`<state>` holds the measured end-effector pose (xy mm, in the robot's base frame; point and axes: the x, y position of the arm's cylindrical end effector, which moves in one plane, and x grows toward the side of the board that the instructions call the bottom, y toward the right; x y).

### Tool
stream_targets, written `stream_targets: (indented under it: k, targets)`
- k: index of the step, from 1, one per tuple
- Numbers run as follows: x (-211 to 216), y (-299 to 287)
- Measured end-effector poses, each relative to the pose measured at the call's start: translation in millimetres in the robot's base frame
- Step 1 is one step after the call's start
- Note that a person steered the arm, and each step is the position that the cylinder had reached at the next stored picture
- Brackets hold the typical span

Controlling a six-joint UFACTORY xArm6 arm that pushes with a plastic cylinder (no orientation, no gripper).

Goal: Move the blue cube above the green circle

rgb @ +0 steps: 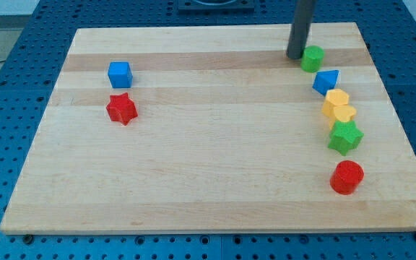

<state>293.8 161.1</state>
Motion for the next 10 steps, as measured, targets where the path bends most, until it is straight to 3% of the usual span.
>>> stream_targets:
  k: [1,2,3,5,6,7,10]
  targets:
    - [11.2,5.0]
    - [-6.1,-14.2]
    - [-12.3,-96.1]
    - [-37.9,-358.1]
    - [-10.7,-412.7]
    - [41.5,-378.5]
    - [56.2,-220.5]
